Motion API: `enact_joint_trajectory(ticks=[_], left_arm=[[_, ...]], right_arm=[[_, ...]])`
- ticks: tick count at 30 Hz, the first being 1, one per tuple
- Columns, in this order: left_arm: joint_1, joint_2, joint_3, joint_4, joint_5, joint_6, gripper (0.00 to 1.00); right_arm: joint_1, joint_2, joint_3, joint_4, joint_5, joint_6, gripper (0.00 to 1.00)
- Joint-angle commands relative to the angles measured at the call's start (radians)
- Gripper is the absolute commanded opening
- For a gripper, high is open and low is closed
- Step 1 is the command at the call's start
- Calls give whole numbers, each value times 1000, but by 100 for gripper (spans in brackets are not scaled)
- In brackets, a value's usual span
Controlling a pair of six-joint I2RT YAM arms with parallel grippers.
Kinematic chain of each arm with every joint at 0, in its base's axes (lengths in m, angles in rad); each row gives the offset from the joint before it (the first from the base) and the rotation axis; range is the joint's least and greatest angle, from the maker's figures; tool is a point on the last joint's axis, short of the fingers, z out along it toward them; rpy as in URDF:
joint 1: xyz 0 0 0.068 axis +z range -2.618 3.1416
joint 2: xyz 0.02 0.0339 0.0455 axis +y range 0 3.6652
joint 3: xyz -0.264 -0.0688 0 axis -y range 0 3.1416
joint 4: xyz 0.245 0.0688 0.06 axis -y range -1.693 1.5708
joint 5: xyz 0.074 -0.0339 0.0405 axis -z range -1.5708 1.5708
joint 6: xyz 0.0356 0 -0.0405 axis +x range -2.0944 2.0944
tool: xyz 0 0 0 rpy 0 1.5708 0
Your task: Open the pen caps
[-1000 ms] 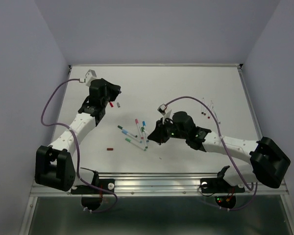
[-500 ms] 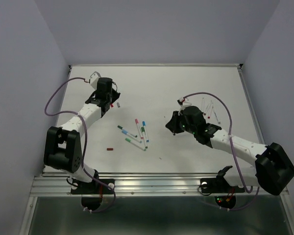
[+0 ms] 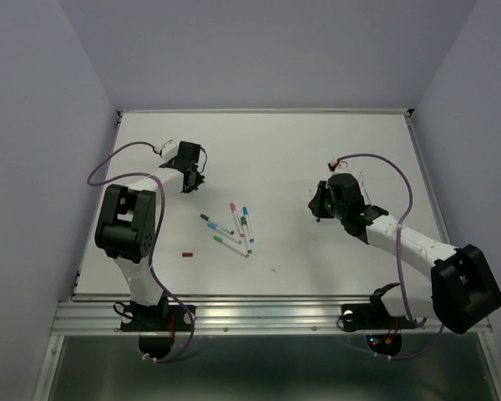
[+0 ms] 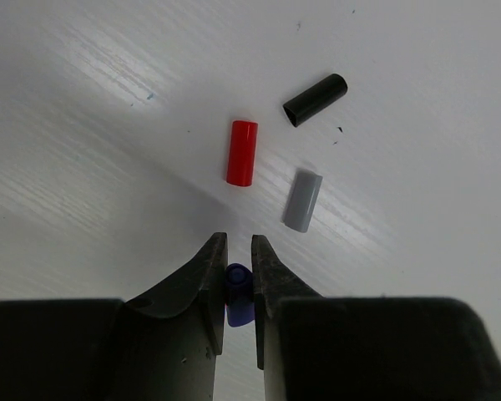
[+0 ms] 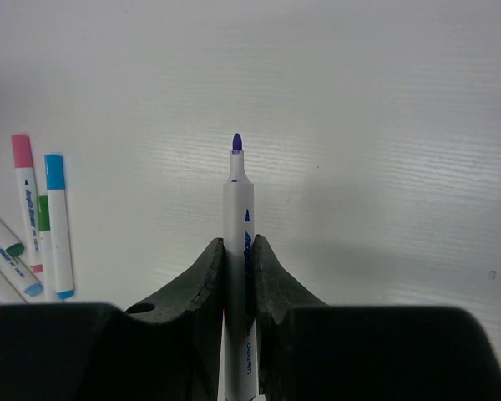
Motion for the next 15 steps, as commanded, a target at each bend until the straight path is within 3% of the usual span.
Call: enact_joint_trajectory(ticks=[1,5,10,15], left_arm=[[19,26,50,-11,-33,21,13],[25,35,58,-2,-34,26,32],[31,30,64,-2,-18,40,37],[33,-22,55,-5,11,67,65]], right_arm=[[-42,10,-6,7,28,-14,1],[-60,16,-11,7,29,-15,2],[-89,11,-11,1,40,-18,3],[-120,8,18,-26,89,-35,5]])
